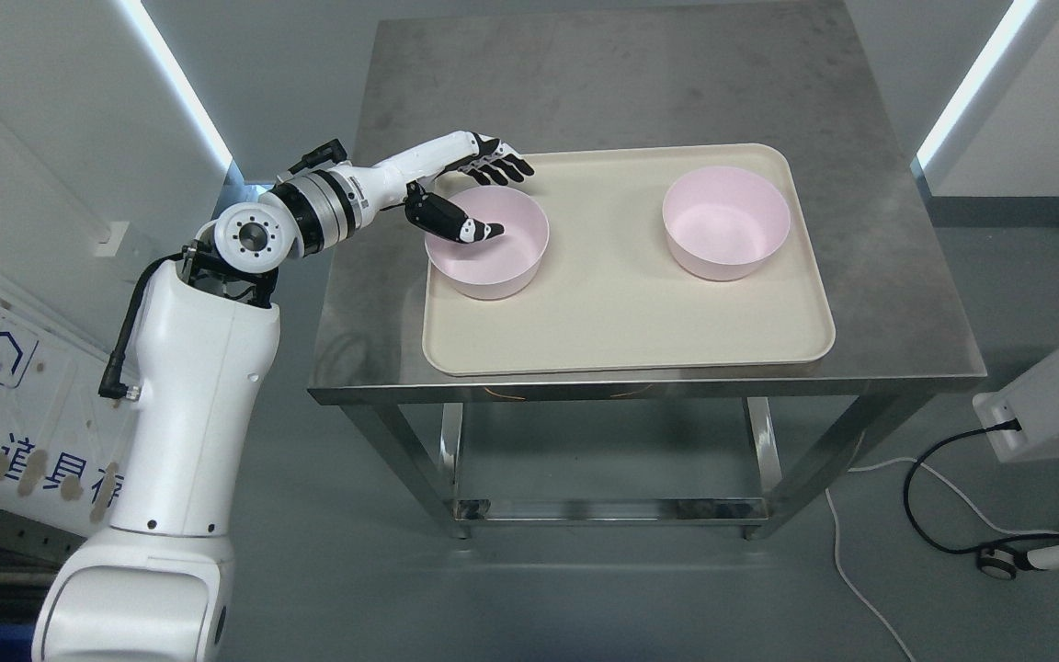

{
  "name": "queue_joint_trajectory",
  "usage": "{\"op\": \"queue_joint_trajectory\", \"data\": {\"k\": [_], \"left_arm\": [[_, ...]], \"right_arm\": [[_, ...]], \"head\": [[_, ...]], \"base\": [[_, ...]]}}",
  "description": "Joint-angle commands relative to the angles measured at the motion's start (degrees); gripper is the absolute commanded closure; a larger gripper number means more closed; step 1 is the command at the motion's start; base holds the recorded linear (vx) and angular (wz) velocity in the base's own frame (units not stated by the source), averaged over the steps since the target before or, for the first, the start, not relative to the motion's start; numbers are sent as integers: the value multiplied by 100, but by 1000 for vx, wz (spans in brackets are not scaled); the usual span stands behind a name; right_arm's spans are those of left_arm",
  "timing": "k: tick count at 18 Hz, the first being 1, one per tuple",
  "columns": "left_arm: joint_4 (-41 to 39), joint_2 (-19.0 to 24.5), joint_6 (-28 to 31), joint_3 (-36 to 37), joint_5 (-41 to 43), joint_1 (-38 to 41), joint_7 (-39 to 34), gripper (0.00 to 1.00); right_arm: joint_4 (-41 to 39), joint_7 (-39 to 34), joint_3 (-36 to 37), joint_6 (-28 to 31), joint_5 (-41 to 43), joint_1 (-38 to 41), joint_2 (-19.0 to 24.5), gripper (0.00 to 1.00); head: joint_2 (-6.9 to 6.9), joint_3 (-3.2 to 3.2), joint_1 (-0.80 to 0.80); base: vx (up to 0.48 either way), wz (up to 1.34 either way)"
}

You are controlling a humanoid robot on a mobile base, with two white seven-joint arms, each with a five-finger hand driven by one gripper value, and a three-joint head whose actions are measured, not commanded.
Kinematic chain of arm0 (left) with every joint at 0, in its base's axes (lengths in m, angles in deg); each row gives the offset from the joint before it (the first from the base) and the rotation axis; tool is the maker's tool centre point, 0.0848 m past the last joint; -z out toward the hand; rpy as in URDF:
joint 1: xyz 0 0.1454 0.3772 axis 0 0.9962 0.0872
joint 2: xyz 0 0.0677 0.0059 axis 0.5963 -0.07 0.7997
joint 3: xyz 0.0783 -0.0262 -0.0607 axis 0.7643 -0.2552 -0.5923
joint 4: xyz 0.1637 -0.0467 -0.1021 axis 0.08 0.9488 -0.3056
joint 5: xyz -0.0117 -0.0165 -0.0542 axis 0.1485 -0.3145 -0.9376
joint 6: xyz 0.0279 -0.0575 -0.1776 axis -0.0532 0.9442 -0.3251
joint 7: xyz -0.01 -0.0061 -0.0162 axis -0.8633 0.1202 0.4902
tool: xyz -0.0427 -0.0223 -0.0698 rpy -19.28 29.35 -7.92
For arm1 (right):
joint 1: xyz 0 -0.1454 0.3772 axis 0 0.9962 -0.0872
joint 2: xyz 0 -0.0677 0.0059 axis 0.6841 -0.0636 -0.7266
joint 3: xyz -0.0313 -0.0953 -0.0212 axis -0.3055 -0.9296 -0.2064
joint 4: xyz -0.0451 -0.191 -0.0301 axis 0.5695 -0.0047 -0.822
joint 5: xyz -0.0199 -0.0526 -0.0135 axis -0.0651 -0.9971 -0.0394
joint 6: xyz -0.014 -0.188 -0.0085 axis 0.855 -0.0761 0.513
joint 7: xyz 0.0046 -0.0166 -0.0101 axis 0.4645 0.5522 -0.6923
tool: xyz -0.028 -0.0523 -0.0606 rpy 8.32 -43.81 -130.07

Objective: Stack pink IKEA bowls on left shelf middle
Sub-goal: 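Grip the rim of the nearer pink bowl with the left hand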

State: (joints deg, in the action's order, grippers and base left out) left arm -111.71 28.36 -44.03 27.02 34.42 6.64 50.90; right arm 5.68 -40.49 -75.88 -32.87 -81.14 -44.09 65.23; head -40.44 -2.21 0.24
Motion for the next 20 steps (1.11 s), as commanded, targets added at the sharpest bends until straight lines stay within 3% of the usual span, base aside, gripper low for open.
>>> {"op": "queue_joint_trajectory", "data": {"k": [1,8,14,20], "left_arm": [[227,-97,-173,291,450,-80,6,52],[236,-237,-542,352,643,-88,-20,65],[306,-361,-893,256,652,-88,-65,85],[333,-466,-1069,19,652,-115,-65,96]], "right_arm": [[0,-2,0,-4,0,-2,-100,0],[0,-2,0,-4,0,-2,-100,0],[0,-2,0,-4,0,-2,-100,0],[0,-2,0,-4,0,-2,-100,0]], "head": [[0,0,0],[0,0,0],[0,0,0],[0,0,0]], "base": [[0,0],[0,0],[0,0],[0,0]]}}
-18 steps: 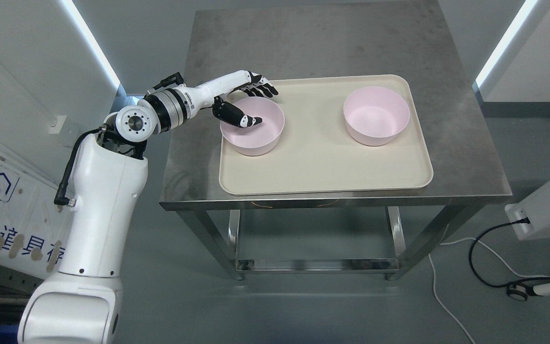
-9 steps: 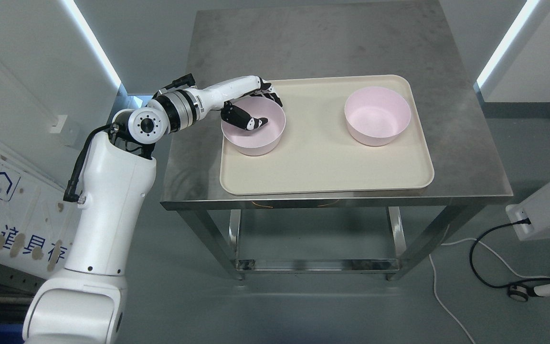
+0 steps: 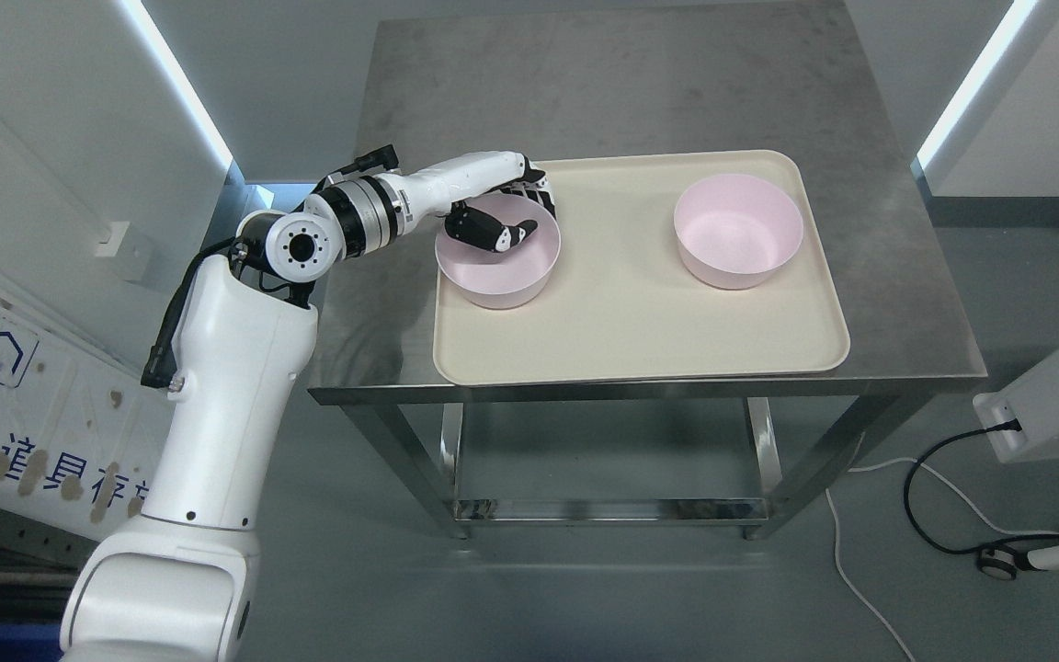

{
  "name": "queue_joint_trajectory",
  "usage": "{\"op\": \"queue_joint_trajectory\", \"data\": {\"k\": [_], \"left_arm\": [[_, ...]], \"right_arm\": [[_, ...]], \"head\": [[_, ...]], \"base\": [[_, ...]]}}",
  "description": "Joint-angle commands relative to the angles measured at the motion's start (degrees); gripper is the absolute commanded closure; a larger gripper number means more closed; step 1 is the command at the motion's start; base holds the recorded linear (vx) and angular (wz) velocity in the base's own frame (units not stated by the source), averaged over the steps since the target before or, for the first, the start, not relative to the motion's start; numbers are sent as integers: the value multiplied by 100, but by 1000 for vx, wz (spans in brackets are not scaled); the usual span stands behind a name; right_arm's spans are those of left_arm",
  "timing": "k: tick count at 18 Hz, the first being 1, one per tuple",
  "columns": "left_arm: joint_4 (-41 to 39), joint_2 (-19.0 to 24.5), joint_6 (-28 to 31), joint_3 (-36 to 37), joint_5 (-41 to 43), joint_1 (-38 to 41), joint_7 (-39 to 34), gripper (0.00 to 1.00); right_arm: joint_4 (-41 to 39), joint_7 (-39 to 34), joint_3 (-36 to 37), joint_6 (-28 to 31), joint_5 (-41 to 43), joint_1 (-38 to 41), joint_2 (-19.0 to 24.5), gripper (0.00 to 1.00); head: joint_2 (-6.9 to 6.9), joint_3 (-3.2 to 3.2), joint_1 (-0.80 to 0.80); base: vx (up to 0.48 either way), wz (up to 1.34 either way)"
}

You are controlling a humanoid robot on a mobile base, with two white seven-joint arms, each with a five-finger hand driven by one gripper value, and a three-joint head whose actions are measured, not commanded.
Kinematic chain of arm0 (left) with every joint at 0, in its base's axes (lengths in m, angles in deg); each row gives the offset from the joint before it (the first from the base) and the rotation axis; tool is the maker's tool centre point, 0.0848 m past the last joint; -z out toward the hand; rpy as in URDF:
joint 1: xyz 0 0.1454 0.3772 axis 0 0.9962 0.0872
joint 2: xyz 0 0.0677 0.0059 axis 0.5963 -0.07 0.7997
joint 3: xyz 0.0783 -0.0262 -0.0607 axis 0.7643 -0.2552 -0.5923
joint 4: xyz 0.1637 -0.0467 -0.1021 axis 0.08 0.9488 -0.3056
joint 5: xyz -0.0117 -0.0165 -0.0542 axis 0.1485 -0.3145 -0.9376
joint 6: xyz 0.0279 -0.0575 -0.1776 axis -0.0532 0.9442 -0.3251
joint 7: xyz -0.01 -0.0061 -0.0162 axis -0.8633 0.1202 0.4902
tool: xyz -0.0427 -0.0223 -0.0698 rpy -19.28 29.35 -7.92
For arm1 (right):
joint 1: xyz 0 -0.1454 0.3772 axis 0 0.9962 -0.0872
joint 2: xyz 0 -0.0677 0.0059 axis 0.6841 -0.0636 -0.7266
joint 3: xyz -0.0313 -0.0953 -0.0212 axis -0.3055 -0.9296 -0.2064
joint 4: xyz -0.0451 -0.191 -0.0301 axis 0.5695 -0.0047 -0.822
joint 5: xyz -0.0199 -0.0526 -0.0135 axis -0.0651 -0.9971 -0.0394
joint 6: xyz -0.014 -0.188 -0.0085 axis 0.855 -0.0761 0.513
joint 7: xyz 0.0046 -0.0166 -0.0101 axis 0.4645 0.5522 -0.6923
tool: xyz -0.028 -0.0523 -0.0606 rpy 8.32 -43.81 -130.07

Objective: Stack pink IKEA bowls on left shelf middle
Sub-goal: 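Grip the rim of the nearer pink bowl with the left hand, then lift the held bowl and lower it into the other pink bowl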

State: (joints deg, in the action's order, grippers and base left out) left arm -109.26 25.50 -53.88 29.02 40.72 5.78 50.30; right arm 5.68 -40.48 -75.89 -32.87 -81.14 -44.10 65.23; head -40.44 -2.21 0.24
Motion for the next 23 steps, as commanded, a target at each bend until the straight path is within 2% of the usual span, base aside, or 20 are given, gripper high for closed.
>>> {"op": "queue_joint_trajectory", "data": {"k": [1,6,10,13,20,23], "left_arm": [[88,-189,-119,-260,23,-99,-4,97],[71,-215,-145,-498,-21,-319,13,99],[-17,-669,-101,-559,-48,-626,84,99],[-96,-669,-75,-385,-65,-880,110,100],[-316,-669,127,2074,-881,-1802,-56,99],[-124,-669,513,3216,-1601,-2234,-459,98]], "right_arm": [[0,-2,0,-5,0,-1,-100,0],[0,-2,0,-5,0,-1,-100,0],[0,-2,0,-5,0,-1,-100,0],[0,-2,0,-5,0,-1,-100,0],[0,-2,0,-5,0,-1,-100,0],[0,-2,0,-5,0,8,-100,0]], "head": [[0,0,0],[0,0,0],[0,0,0],[0,0,0],[0,0,0],[0,0,0]], "base": [[0,0],[0,0],[0,0],[0,0],[0,0],[0,0]]}}
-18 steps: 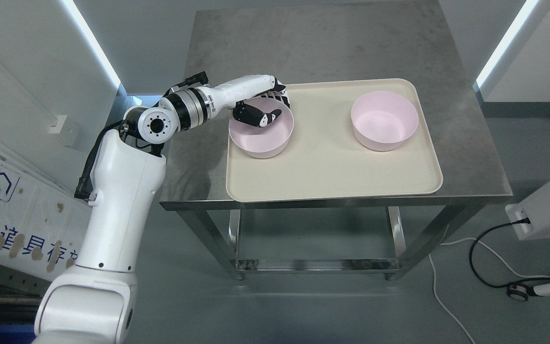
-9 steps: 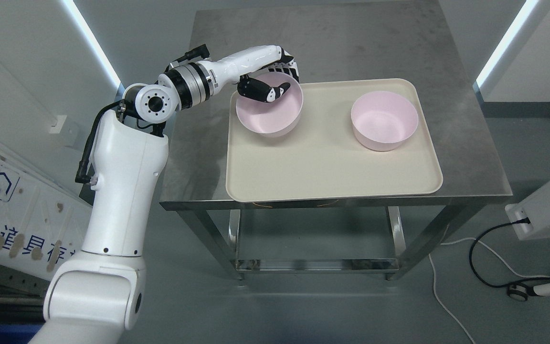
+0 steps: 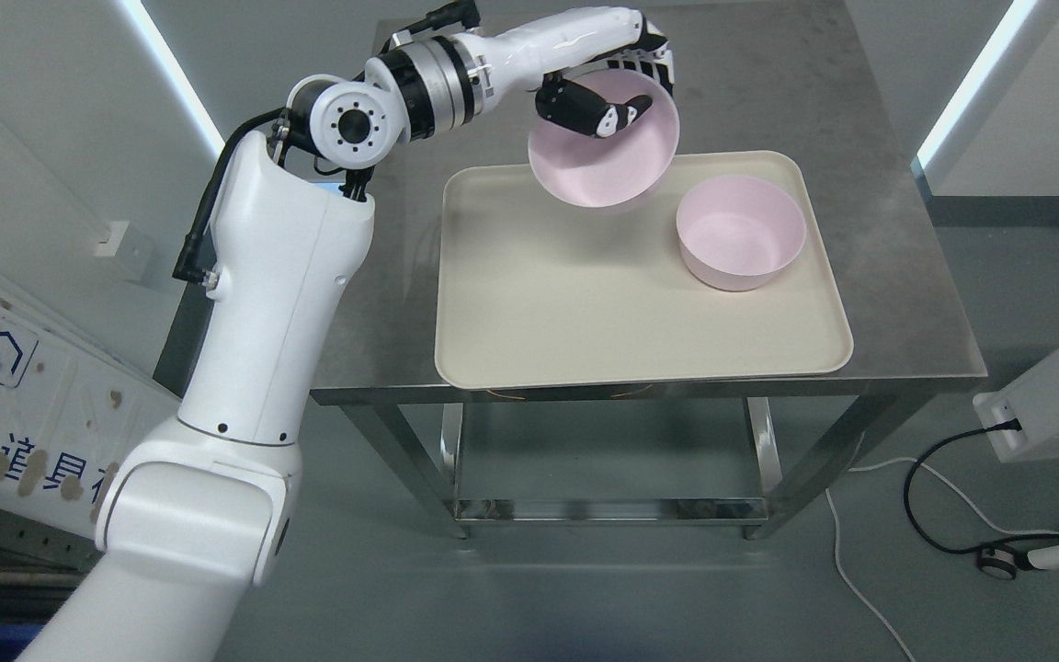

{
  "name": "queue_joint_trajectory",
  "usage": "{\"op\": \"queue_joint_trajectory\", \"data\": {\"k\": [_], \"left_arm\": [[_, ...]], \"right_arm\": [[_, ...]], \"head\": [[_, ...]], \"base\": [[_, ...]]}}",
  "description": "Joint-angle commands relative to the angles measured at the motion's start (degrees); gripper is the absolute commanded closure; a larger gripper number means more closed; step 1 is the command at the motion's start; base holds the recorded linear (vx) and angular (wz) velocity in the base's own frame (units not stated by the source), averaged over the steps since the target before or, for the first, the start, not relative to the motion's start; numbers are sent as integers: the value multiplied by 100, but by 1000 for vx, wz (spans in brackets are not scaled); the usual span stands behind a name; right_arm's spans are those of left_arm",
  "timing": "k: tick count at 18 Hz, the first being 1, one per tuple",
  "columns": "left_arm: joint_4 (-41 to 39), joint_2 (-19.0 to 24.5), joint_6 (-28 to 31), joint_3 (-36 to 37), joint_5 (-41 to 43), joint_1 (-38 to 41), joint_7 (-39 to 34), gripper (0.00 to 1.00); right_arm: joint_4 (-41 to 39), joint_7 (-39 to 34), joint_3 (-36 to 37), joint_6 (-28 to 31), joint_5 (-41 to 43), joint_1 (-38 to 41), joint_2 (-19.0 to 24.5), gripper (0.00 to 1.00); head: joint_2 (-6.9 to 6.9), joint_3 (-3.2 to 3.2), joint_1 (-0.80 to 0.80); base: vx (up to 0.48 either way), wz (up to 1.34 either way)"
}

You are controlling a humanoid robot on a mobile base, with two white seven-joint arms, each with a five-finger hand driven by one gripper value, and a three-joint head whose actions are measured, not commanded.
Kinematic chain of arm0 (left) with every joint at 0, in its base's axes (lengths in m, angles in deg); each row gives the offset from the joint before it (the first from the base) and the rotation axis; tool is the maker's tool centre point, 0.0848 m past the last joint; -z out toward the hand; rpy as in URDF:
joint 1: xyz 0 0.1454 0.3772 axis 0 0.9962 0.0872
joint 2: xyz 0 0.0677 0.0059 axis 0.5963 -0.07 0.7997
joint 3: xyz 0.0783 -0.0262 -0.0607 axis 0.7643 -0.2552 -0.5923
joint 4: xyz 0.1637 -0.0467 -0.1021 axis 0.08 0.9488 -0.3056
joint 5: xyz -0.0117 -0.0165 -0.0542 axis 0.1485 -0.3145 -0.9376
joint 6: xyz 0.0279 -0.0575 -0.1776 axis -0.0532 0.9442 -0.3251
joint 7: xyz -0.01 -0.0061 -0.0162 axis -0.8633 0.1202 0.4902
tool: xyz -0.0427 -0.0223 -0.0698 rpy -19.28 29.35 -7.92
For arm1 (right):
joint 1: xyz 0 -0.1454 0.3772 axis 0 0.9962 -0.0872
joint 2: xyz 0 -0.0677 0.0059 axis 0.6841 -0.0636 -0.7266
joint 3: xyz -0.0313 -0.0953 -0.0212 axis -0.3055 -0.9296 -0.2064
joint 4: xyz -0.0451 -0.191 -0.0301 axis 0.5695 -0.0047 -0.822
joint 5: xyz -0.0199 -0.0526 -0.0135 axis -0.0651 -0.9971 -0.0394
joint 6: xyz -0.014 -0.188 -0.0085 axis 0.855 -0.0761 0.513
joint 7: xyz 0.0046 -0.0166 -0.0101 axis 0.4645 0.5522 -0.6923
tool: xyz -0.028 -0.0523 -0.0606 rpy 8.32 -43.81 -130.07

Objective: Stack pink IKEA bowls on left shelf middle
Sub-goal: 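Lift the held bowl and lower it into the other pink bowl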

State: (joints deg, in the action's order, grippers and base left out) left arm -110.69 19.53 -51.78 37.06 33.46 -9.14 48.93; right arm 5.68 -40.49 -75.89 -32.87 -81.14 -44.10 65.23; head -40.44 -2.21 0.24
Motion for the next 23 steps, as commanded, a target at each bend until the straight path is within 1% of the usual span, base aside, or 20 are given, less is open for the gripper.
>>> {"op": "queue_joint_trajectory", "data": {"k": [1,3,4,7,11,16,19,21,23], "left_arm": [[151,-72,356,2624,-973,-812,-524,98],[450,-72,383,2942,-948,-883,-807,97],[599,-72,383,2986,-930,-883,-869,97],[977,-72,409,3013,-877,-883,-1403,96],[1478,-72,462,3031,-877,-883,-1590,95],[1628,-72,479,2987,-877,-883,-1739,94],[1655,-72,497,2768,-904,-883,-1766,94],[1638,-72,505,2706,-1008,-883,-1809,94],[1568,-72,601,2706,-1332,-883,-1862,94]], "right_arm": [[0,-1,0,-5,0,-1,-100,0],[0,-1,0,-5,0,-1,-100,0],[0,-1,0,-5,0,-1,-100,0],[0,-1,0,-5,0,-1,-100,0],[0,-1,0,-5,0,8,-100,0],[0,-1,0,-5,0,-1,-100,0],[0,-1,0,-5,0,-1,-100,0],[0,-1,0,-5,0,-1,-100,0],[0,-1,0,-5,0,-1,-100,0]], "head": [[0,0,0],[0,0,0],[0,0,0],[0,0,0],[0,0,0],[0,0,0],[0,0,0],[0,0,0],[0,0,0]], "base": [[0,0],[0,0],[0,0],[0,0],[0,0],[0,0],[0,0],[0,0],[0,0]]}}
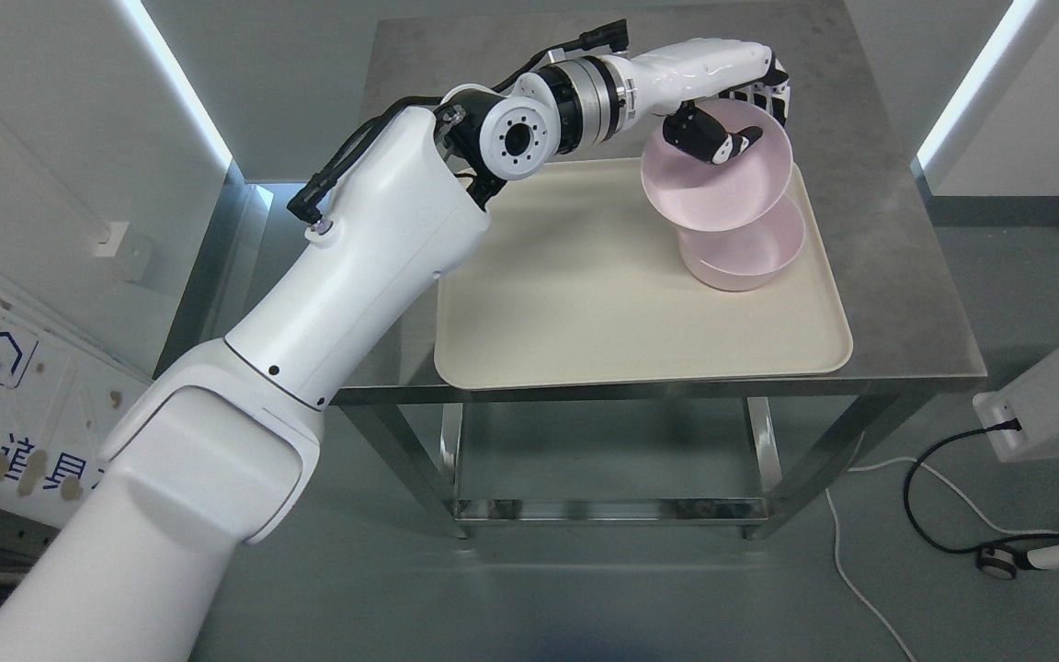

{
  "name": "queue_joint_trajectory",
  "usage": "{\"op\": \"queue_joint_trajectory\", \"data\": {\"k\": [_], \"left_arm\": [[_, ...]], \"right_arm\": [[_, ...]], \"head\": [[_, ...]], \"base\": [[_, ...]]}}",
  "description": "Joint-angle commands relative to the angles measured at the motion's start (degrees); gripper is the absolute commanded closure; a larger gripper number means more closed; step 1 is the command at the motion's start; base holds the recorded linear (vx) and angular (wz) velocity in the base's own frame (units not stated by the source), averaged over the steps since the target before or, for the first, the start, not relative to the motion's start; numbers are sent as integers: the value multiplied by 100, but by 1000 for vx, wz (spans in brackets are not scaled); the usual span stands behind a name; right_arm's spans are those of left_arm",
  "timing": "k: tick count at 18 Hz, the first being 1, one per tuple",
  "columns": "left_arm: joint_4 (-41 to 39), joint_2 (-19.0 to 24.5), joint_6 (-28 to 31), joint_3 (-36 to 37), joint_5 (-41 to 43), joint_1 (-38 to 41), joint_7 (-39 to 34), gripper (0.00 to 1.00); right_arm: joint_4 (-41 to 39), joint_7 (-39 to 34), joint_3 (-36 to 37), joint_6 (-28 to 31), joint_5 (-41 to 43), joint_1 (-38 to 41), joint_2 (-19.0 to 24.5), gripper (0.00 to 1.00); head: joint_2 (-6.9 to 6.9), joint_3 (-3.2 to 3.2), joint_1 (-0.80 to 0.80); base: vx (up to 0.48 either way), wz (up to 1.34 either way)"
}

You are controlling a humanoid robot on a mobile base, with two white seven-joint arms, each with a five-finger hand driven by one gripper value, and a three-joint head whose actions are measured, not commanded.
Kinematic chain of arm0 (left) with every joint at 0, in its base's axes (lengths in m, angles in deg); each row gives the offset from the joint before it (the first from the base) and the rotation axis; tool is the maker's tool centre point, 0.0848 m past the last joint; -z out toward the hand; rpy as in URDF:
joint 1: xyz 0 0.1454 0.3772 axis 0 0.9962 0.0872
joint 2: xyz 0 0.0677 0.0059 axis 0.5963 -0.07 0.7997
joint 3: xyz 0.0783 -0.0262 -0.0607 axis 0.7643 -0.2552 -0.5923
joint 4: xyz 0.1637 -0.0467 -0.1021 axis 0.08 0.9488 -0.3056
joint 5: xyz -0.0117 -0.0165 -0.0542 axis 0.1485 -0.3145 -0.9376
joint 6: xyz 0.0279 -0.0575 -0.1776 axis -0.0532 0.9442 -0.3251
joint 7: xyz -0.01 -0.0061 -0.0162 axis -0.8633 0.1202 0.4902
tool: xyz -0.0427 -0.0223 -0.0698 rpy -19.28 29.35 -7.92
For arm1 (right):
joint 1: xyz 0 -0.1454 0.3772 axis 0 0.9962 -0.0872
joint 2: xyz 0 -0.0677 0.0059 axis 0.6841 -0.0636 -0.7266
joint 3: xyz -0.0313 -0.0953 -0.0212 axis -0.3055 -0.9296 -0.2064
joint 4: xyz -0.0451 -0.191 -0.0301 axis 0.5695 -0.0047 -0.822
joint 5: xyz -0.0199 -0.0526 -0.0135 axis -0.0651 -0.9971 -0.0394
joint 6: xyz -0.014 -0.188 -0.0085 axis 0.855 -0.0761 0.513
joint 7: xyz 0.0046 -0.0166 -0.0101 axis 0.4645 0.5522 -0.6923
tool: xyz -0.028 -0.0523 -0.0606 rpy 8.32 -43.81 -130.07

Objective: Stack pink IKEA bowls on left shelf middle
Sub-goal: 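Lift the held bowl and lower it into the other pink bowl, then release the bowl and move the left hand to the stack's near rim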

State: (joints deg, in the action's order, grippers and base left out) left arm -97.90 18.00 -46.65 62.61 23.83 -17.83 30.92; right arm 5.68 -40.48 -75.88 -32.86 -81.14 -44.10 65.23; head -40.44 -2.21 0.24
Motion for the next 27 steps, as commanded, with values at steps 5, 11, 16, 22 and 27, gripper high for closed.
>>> {"op": "queue_joint_trajectory", "data": {"k": [5,11,16,22,27], "left_arm": [[157,80,292,159,-547,-14,-96,90],[148,80,283,151,-635,-14,-237,88],[130,80,125,168,-635,12,17,53],[-817,80,-638,-1497,-661,608,1035,48],[-1811,80,-780,-2381,-706,1637,1959,43]], "right_arm": [[0,-2,0,-5,0,-1,-100,0],[0,-2,0,-5,0,8,-100,0],[0,-2,0,-5,0,-1,-100,0],[0,-2,0,-5,0,-1,-100,0],[0,-2,0,-5,0,8,-100,0]], "head": [[0,0,0],[0,0,0],[0,0,0],[0,0,0],[0,0,0]], "base": [[0,0],[0,0],[0,0],[0,0],[0,0]]}}
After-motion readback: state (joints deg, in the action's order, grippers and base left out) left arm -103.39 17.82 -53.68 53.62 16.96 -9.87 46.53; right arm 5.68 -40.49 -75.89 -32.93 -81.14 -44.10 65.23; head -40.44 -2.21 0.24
